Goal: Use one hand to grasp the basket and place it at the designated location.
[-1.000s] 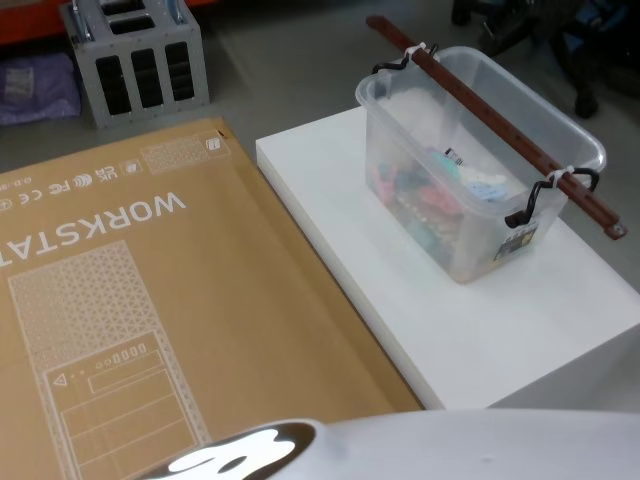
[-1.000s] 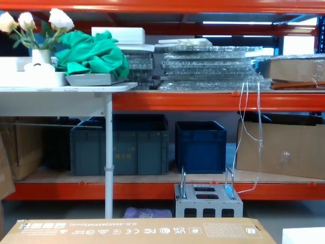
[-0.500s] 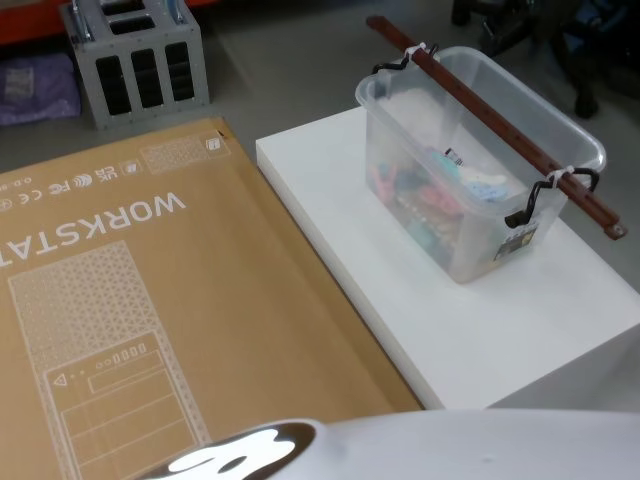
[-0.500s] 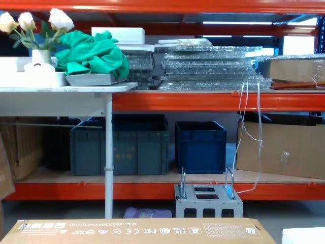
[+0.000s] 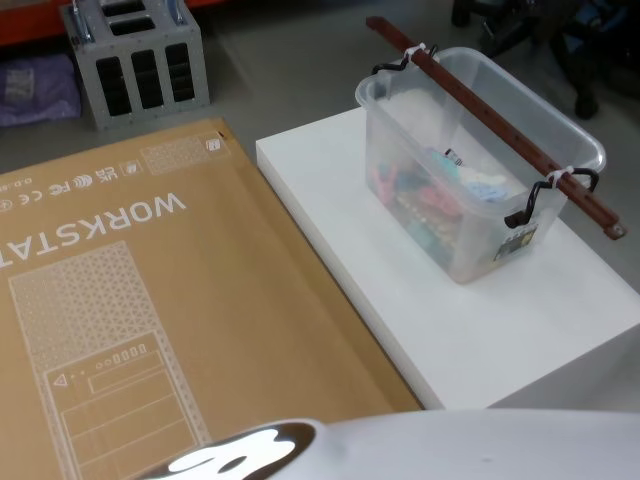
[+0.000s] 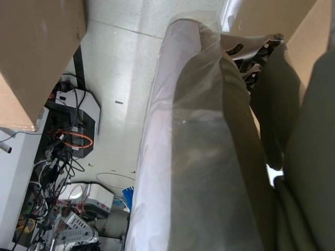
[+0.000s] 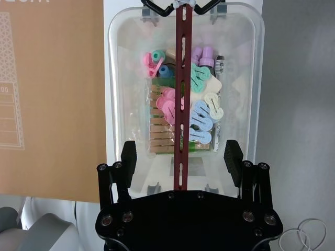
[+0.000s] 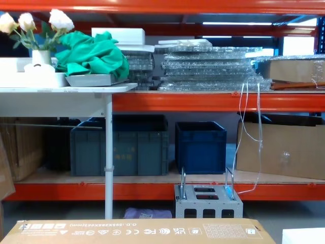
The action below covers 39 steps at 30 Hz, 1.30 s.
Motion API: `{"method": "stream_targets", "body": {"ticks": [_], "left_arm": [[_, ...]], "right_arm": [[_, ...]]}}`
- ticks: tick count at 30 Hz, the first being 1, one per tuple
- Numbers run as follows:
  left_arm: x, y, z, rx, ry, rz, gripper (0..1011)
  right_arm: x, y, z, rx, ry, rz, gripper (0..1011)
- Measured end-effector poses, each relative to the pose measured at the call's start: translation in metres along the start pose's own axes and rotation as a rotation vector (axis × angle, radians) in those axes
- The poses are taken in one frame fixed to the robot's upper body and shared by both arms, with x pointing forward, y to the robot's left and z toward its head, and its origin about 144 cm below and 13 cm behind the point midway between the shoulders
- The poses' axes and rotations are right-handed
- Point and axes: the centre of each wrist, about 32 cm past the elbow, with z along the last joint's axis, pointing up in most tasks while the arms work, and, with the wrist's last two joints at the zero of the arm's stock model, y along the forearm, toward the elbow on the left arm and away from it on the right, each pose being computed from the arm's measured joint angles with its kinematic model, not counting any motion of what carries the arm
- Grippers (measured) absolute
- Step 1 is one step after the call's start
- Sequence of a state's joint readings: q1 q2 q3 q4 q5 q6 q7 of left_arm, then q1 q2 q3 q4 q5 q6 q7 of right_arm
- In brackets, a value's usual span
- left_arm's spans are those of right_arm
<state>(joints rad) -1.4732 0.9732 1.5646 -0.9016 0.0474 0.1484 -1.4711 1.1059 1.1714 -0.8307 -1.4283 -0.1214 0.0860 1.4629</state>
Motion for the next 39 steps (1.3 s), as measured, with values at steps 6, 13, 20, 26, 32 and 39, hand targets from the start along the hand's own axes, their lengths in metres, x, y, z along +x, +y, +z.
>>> {"method": "stream_targets", "body": {"ticks": [6,13,20,26,32,39], "left_arm": [[0.0000,0.0000,0.0000,0.000,0.000,0.000,0],[0.0000,0.0000,0.0000,0.000,0.000,0.000,0],[0.0000,0.0000,0.0000,0.000,0.000,0.000,0],[0.0000,0.0000,0.0000,0.000,0.000,0.000,0],[0.0000,0.0000,0.0000,0.000,0.000,0.000,0],[0.0000,0.0000,0.0000,0.000,0.000,0.000,0]], "right_arm": [[0.0000,0.0000,0.0000,0.000,0.000,0.000,1010],[0.0000,0.0000,0.0000,0.000,0.000,0.000,1009],[0.0000,0.0000,0.0000,0.000,0.000,0.000,1009],[0.0000,0.0000,0.0000,0.000,0.000,0.000,1009],[0.0000,0.0000,0.0000,0.000,0.000,0.000,1009],[0.0002,0.0016,0.0004,-0.001,-0.002,0.001,1009]]}}
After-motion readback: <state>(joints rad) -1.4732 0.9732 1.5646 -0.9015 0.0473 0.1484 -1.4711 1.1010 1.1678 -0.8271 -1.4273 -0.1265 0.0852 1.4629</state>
